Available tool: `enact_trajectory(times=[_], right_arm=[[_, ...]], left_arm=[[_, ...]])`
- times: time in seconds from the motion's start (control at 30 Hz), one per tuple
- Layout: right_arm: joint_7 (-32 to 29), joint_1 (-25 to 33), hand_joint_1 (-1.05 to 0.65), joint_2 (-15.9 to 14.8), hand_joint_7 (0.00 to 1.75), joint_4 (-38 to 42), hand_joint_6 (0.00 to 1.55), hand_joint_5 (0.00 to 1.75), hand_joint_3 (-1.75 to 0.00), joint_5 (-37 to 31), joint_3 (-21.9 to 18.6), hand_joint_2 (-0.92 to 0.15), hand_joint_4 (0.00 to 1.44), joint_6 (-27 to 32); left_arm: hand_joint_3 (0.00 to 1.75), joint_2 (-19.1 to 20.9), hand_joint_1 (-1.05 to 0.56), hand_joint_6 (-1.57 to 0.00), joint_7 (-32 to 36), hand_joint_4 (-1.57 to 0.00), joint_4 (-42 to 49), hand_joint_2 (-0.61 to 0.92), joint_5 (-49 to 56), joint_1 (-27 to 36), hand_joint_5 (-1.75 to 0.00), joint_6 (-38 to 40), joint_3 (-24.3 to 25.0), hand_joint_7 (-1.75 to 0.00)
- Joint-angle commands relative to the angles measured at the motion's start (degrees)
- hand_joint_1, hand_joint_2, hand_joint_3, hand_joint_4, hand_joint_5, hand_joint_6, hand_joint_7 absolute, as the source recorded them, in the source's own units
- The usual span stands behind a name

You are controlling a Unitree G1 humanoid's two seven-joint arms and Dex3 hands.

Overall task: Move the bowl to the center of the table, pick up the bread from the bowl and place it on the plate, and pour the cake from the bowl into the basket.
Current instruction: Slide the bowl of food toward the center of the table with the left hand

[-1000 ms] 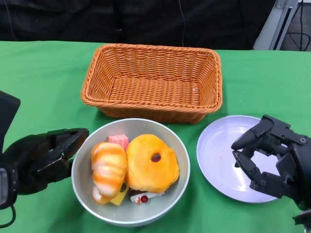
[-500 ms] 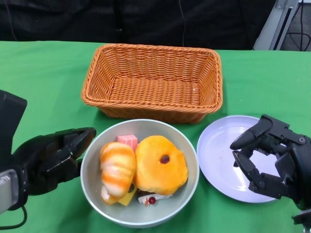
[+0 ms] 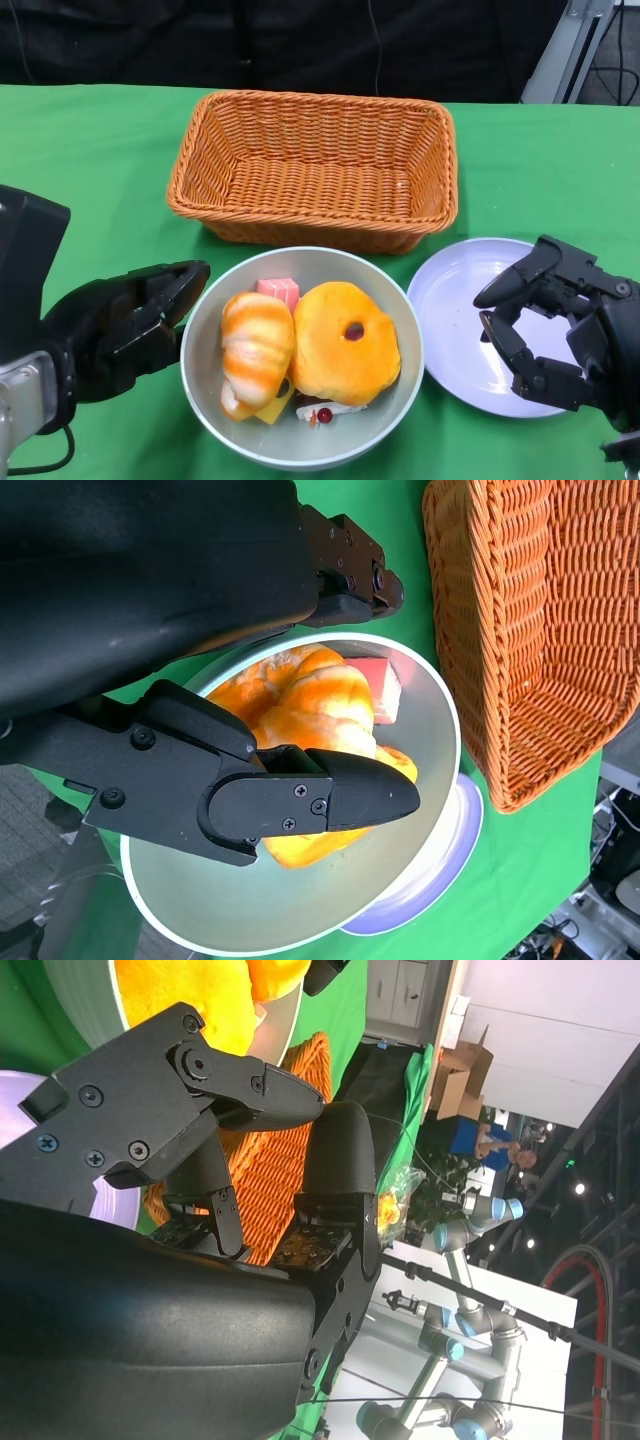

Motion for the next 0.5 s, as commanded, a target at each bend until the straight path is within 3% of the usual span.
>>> enact_trajectory(times=[0.03, 0.5], right_arm=[[-0.32, -0.36, -0.15, -0.11, 1.21, 0.11, 0.72, 1.51, -0.93, 0.02, 0.1, -0.49, 0.71, -0.57], [-0.33, -0.73, -0.15, -0.33, 1.21, 0.23, 0.71, 1.5, -0.97, 0.06, 0.54, -0.47, 0.71, -0.81]], left_arm=[[0.49, -0.3, -0.74, -0.18, 0.67, -0.21, -0.34, 0.92, -0.41, 0.21, 0.0, -0.72, 0.4, -0.01], [0.47, 1.39, -0.71, -0.21, 0.86, -0.23, 0.96, 0.92, 0.73, -0.06, -0.01, -2.16, 1.21, -0.02]])
